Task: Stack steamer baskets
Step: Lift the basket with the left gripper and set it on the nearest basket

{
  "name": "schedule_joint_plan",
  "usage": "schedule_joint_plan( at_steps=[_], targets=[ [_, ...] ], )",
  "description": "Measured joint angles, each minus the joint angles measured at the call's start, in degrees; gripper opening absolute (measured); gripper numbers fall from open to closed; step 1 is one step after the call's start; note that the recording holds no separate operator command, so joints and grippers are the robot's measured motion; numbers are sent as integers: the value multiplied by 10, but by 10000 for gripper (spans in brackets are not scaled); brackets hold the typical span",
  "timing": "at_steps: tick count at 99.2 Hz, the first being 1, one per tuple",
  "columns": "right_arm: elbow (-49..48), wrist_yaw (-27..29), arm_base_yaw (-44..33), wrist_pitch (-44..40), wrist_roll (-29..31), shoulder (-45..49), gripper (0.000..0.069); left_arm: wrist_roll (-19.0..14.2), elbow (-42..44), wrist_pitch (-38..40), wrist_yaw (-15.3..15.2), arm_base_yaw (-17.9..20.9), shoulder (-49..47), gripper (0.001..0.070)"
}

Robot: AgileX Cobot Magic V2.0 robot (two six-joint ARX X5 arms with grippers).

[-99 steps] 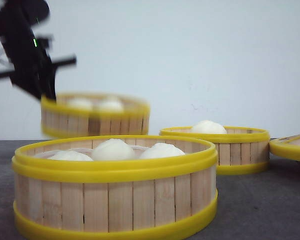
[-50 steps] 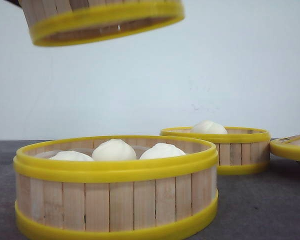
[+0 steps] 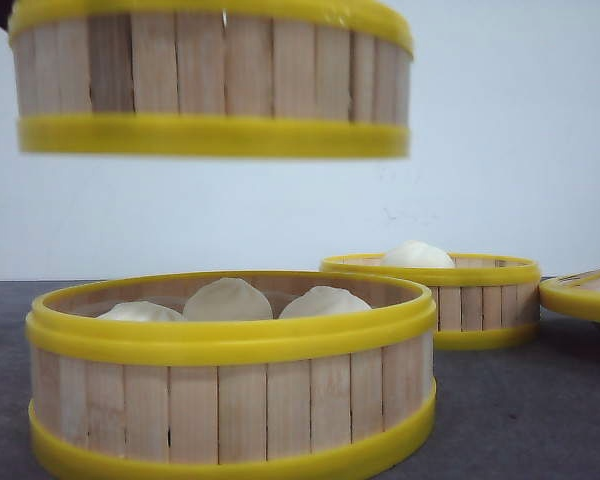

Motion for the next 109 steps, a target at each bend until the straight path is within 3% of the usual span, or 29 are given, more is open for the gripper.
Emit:
schedule_joint_plan(
  at_steps=[33, 109],
  targets=[
    [0, 0, 0, 0, 0, 9, 457, -2, -93, 62, -9, -11, 1, 28],
    [0, 2, 4, -2, 0, 29, 457, -23, -108, 91, -6, -11, 61, 28]
  ],
)
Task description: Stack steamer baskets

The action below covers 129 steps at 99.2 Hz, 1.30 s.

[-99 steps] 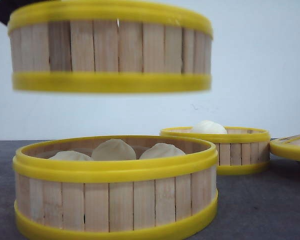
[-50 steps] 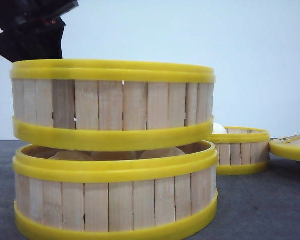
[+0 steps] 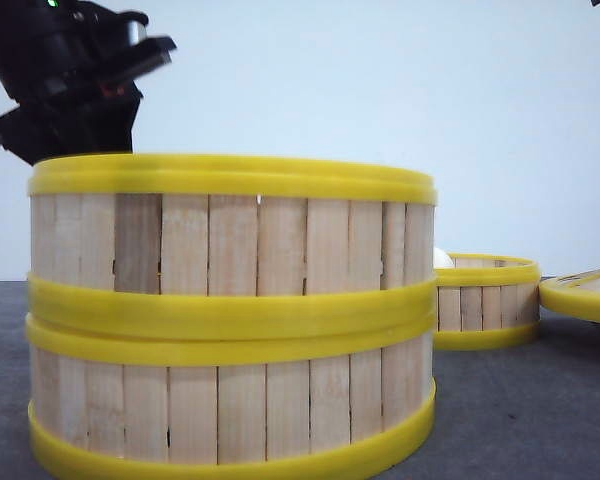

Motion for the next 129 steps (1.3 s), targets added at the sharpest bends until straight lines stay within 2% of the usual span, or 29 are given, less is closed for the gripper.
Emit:
schedule_joint_plan(
  at_steps=[25, 30, 40, 46, 69, 80, 94, 108, 129],
  targets=[
    [0, 0, 0, -1, 0, 5, 457, 0, 0, 1, 0, 0, 5, 34],
    [0, 0, 0, -1, 0, 5, 456, 0, 0, 0, 0, 0, 5, 58],
    [0, 0, 0, -1, 0, 5, 457, 0, 0, 0, 0, 0, 6, 165],
    [0, 0, 0, -1, 0, 5, 457, 0, 0, 0, -3, 0, 6, 205],
    [0, -6, 0, 3, 0, 38, 456, 0, 0, 17, -4, 5, -10, 232],
    [0, -17, 0, 21, 0, 73, 449, -1, 0, 45, -4, 7, -63, 232],
    [7, -17, 0, 47, 0, 132, 384, -3, 0, 81, -4, 12, -156, 232],
    [39, -17, 0, 52, -1, 215, 367, -5, 0, 85, -4, 12, -239, 232],
    [127, -17, 0, 37, -4, 357, 366, -14, -29, 84, -56, 12, -341, 232]
  ],
)
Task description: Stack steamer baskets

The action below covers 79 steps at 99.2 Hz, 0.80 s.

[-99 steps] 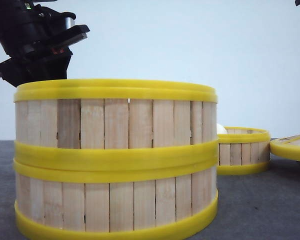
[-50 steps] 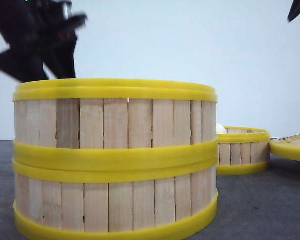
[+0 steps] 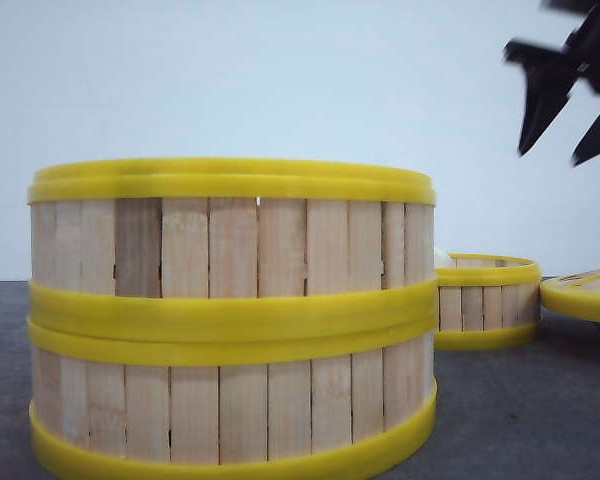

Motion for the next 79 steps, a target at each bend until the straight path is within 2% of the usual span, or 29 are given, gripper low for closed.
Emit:
schedule_joint_plan(
  at_steps=[25, 43, 60, 68, 79],
  targets=[
    [74, 2, 0, -16, 0, 126, 366, -14, -106, -22, -6, 0, -140, 232],
    [93, 20, 0, -14, 0, 183, 366, -22, -108, -60, -6, 0, -207, 232],
    [93, 28, 0, -10, 6, 219, 362, -23, -108, -81, -6, 0, -229, 232],
    [93, 29, 0, -8, 9, 231, 331, -23, -108, -88, -7, 0, -235, 232],
    [93, 30, 0, -3, 12, 241, 253, -24, -108, -92, -7, 0, -236, 232]
  ],
)
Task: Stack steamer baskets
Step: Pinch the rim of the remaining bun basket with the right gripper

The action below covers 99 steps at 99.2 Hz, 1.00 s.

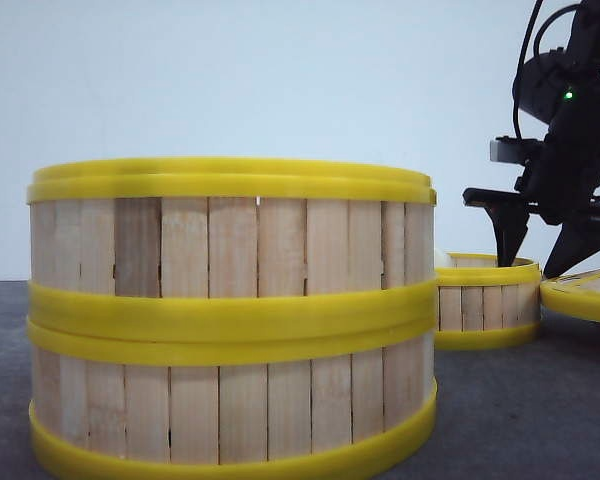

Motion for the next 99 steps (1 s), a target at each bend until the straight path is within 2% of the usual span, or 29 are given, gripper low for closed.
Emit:
schedule_joint_plan(
  at_steps=[18, 24, 61, 85, 99],
  targets=[
    [0, -2, 0, 16, 17, 4, 69, 0, 0, -9, 0, 0, 0, 232],
    [0, 2, 0, 16, 21, 4, 37, 0, 0, -10, -1, 0, 0, 232],
    [5, 2, 3, 27, 70, 5, 31, 0, 0, -20, -15, 0, 0, 232],
    [78, -24, 3, -27, 74, 2, 31, 0, 0, -23, -15, 0, 0, 232],
    [118, -27, 8, -72, 58, -33, 31, 0, 0, -23, -15, 0, 0, 232]
  ],
)
